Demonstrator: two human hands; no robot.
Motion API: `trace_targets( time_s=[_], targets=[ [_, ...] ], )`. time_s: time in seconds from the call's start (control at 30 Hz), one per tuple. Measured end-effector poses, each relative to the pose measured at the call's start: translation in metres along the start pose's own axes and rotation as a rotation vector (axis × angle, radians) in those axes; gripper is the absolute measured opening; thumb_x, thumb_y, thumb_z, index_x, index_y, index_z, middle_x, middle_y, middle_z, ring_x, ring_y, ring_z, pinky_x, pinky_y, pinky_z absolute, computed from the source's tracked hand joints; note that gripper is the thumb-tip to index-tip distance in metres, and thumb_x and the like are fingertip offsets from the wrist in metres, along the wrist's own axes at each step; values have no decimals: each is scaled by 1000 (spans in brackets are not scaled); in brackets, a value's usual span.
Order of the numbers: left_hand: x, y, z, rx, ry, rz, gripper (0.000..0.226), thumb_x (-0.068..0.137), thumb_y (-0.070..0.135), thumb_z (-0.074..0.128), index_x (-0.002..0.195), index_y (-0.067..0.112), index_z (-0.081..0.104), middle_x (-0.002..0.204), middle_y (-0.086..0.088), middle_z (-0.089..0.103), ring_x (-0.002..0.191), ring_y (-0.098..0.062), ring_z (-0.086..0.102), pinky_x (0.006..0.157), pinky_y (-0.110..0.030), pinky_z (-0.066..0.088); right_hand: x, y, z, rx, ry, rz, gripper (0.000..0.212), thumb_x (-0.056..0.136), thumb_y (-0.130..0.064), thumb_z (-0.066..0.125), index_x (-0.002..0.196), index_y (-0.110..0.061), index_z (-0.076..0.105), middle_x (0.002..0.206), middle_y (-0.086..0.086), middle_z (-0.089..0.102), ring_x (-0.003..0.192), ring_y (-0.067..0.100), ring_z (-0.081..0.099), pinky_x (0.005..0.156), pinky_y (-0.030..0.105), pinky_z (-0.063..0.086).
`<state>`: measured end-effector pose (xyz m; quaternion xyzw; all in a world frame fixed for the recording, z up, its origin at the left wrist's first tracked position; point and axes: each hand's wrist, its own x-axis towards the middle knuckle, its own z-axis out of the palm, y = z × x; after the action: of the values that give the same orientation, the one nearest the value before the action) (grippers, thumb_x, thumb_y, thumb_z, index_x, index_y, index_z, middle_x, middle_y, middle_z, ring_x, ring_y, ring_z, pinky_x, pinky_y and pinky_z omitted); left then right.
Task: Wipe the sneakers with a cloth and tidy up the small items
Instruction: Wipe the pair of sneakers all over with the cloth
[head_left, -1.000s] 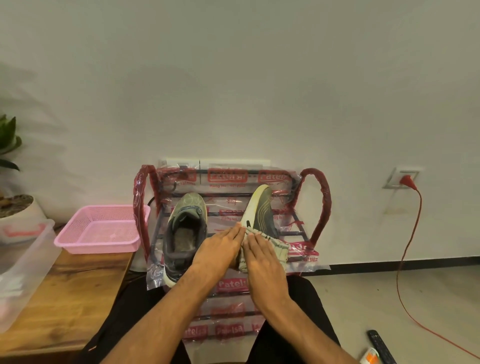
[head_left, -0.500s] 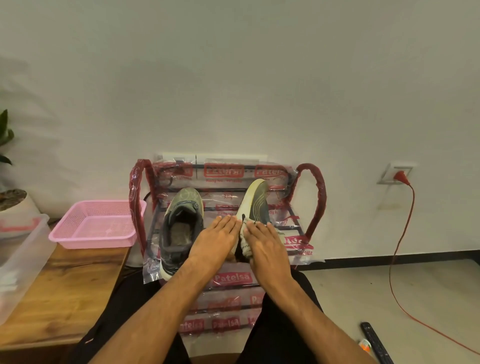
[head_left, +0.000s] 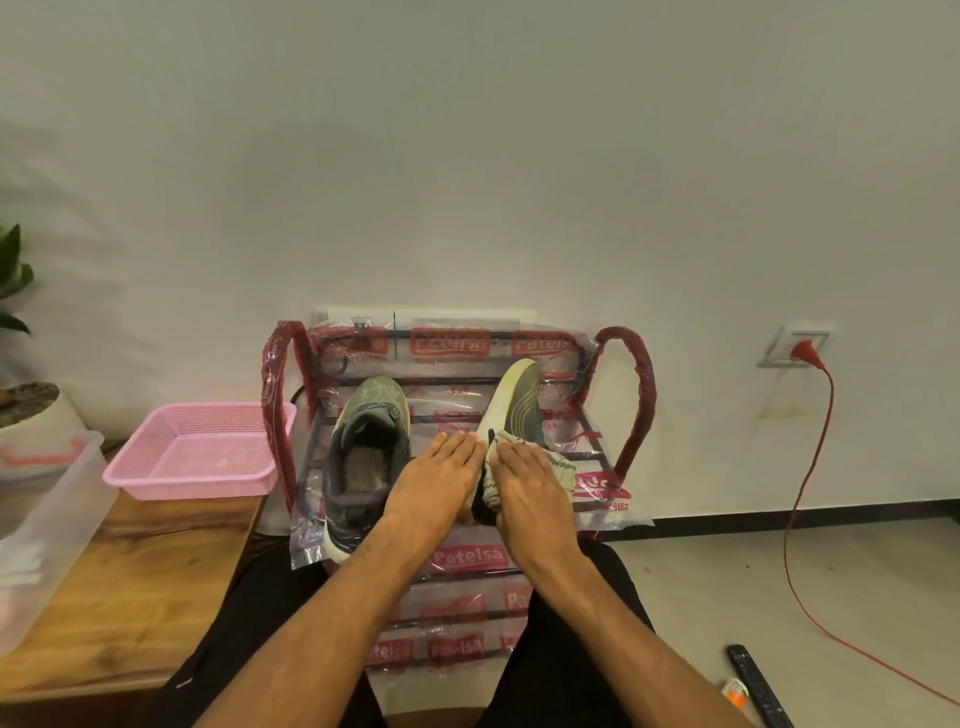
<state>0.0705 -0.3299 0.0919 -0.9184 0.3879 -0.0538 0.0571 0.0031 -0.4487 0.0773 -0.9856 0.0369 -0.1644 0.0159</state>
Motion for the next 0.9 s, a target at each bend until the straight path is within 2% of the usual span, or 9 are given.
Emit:
trace_targets(
  time_s=[0.07, 0.13, 0.27, 0.33, 0.47, 0.53, 0.67, 0.77, 0.9],
  targets=[
    [-1, -2, 2, -10, 9, -8, 86, 93, 20, 60, 155, 11, 1, 163, -8, 5, 150, -20, 4, 123, -36, 2, -12, -6, 3, 21, -49, -55, 74, 50, -18, 94, 119, -6, 68, 121, 10, 67, 116, 21, 62, 108, 37, 29],
    [-2, -1, 2, -18, 11, -6, 86, 93, 20, 61, 155, 11, 1, 163, -9, 5, 150, -20, 5, 123, -36, 3, -15, 2, 2, 59, -31, -67, 75, 45, -13, 95, 116, -9, 70, 118, 8, 69, 114, 21, 63, 106, 37, 33],
    [-1, 5, -1, -24, -12, 3, 89, 92, 28, 62, 155, 9, 1, 163, -10, 5, 150, -21, 5, 123, -37, 5, 3, 20, -7, 49, -12, -10, 68, 73, -2, 77, 136, -10, 53, 141, 9, 52, 136, 22, 43, 118, 34, 13],
    [0, 3, 1, -16, -7, -10, 88, 92, 26, 62, 155, 9, 2, 163, -10, 6, 150, -21, 6, 123, -38, 5, 1, 9, -7, 63, -21, -18, 66, 76, 0, 73, 138, -8, 51, 142, 11, 51, 136, 22, 42, 117, 34, 11],
    [-1, 0, 2, -10, 9, -6, 83, 94, 15, 59, 154, 9, 2, 163, -10, 6, 150, -21, 6, 123, -37, 4, -16, 0, -10, 109, -52, -106, 63, 62, -7, 87, 121, -11, 66, 123, 7, 67, 119, 19, 60, 111, 34, 27],
    [-1, 1, 0, -26, 6, -1, 86, 93, 20, 61, 154, 8, 2, 163, -10, 6, 150, -21, 6, 123, -37, 5, -10, 10, -25, 176, -16, -88, 53, 72, -1, 77, 122, -15, 66, 123, 4, 66, 116, 18, 59, 111, 30, 33],
    [-2, 0, -5, -84, -38, -31, 91, 92, 29, 63, 155, 10, -1, 163, -8, 3, 149, -22, 10, 122, -34, 7, -3, 27, -52, 347, 40, 138, 40, 85, -2, 67, 123, -16, 64, 118, 6, 66, 102, 19, 60, 90, 30, 49],
    [-4, 1, -9, -164, -81, -72, 93, 91, 26, 65, 155, 14, -1, 164, -4, 2, 147, -29, 18, 117, -37, 22, 0, 30, -52, 329, 85, 183, 50, 83, -1, 70, 130, -16, 60, 130, 6, 61, 118, 22, 56, 102, 32, 42],
    [-5, 2, -9, -199, -76, -89, 94, 89, 19, 67, 155, 15, 1, 164, -2, 3, 140, -31, 32, 109, -41, 38, -1, 14, -28, 206, 56, 55, 64, 84, 1, 65, 142, -18, 46, 150, 2, 41, 141, 20, 35, 116, 32, 12]
  ],
)
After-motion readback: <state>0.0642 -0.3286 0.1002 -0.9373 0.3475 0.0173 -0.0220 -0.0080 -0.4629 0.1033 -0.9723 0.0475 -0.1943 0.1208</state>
